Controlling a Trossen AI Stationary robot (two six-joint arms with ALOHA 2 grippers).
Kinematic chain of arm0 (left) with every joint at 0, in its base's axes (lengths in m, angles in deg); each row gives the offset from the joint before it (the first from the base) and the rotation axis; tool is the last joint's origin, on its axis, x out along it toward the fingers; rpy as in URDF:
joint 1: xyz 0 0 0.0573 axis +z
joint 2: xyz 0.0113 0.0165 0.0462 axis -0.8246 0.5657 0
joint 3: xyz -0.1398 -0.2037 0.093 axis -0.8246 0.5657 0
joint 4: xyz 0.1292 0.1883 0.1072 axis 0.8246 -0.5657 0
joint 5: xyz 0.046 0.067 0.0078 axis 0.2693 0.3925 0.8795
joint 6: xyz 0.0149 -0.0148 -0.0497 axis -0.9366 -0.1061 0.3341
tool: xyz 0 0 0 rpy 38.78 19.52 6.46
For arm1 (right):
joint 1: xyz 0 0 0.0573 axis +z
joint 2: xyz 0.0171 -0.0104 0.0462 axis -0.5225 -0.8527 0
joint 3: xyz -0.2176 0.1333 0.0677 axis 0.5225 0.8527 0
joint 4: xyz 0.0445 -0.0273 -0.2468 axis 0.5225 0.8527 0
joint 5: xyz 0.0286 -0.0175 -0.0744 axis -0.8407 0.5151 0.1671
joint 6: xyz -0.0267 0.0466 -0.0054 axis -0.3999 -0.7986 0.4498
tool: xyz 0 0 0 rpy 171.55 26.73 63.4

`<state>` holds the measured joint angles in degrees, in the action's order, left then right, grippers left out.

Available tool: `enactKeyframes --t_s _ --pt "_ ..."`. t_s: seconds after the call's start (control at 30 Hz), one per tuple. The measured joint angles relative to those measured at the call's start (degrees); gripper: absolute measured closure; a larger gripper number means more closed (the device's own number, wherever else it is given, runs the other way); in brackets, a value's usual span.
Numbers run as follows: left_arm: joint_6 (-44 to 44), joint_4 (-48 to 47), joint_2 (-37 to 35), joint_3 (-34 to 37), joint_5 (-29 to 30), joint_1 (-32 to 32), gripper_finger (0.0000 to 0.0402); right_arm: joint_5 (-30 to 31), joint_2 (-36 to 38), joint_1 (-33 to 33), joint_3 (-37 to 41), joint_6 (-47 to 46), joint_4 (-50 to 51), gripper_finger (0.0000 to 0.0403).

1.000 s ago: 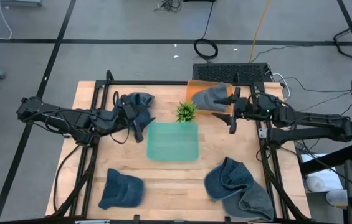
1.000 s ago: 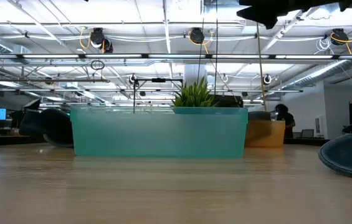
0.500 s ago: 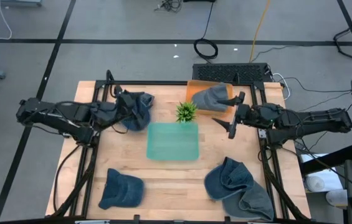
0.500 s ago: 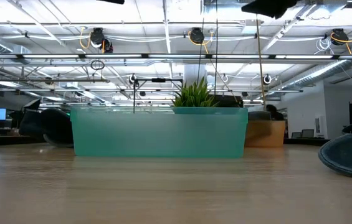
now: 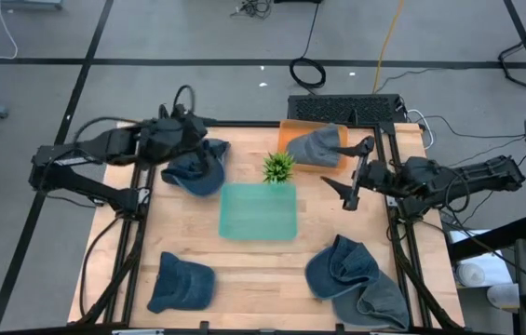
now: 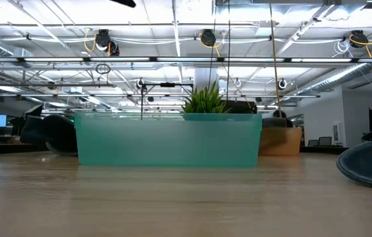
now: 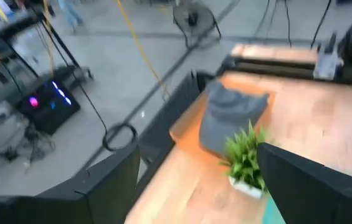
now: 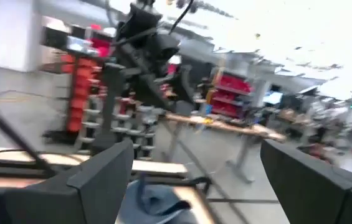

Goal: Pick & Place hat
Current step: Put the top gray cap into the orange bin

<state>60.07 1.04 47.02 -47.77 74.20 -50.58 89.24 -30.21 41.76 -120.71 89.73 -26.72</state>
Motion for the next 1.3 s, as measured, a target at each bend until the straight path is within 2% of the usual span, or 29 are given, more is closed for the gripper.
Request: enactKeyframes --t_s 0.1,0.23,0.47,0.8,1.13,1.3 --pt "0.39 -3.85 2.89 -2.75 -3.35 2.36 0.008 4.09 0.04 -0.03 0.0 3.84 -0.41 0.0064" --pt "1.27 -7.59 7.44 -5.79 -3.8 5.09 0.0084 8.19 0.02 -0.04 0.0 5.73 1.46 0.0064" --pt "2.71 -12.05 14.41 -8.09 -2.2 11.49 0.0077 8.29 -0.01 -0.02 0.11 3.3 6.24 0.0064" --pt "5.17 -16.66 21.98 -8.2 -1.97 20.95 0.01 8.03 0.0 -0.02 0.13 4.22 8.46 0.0064" --pt "11.06 -19.11 30.82 -8.2 -10.69 26.71 0.0073 7.88 0.02 -0.02 0.17 4.48 12.08 0.0064" --pt "12.62 -21.07 35.96 -8.2 -11.65 27.26 0.0074 7.88 0.02 -0.02 0.17 4.7 12.1 0.0064"
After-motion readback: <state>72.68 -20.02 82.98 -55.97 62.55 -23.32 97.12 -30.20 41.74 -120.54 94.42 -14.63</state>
